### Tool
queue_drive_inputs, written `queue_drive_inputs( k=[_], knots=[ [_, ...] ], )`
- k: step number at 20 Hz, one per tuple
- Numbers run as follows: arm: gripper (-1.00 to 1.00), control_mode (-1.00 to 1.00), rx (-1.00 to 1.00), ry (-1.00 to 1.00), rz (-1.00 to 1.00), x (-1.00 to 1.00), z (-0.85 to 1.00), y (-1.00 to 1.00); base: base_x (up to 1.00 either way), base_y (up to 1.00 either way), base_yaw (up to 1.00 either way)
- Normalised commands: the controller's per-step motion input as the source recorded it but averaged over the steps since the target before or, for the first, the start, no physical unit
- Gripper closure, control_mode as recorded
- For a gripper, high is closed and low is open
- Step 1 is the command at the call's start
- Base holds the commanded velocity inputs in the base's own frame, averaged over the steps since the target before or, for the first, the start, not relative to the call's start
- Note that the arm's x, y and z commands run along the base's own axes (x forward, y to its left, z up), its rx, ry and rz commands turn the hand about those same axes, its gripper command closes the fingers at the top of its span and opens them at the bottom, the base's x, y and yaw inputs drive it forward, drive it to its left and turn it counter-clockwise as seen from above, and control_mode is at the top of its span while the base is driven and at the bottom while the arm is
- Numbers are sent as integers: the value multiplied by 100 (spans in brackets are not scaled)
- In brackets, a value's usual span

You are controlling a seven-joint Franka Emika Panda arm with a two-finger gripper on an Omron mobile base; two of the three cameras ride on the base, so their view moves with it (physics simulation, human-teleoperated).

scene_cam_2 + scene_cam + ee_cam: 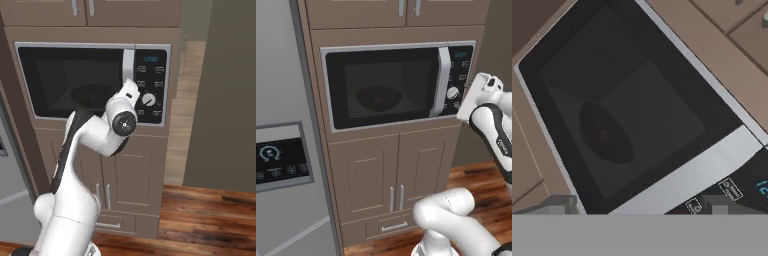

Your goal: Pick the mushroom from the sink and place it in the bowl. Then pick the bowl and place it in the microwave. Then close the microwave door and press the start button.

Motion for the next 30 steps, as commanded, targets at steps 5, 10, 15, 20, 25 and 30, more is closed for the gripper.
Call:
queue_drive_inputs(
  k=[5,10,15,20,25,30],
  knots=[
    [-100,-100,-3,-18,11,-38,-37,-43,0,0,0],
    [-100,-100,-17,-20,-4,21,-73,22,0,0,0],
    [-100,-100,-12,-9,-1,51,-53,9,0,0,0],
    [100,-100,0,-2,0,30,-2,-23,0,0,0],
    [100,-100,0,0,0,15,0,-27,0,0,0],
    [100,-100,0,0,-1,28,-4,-5,0,0,0]
  ],
)
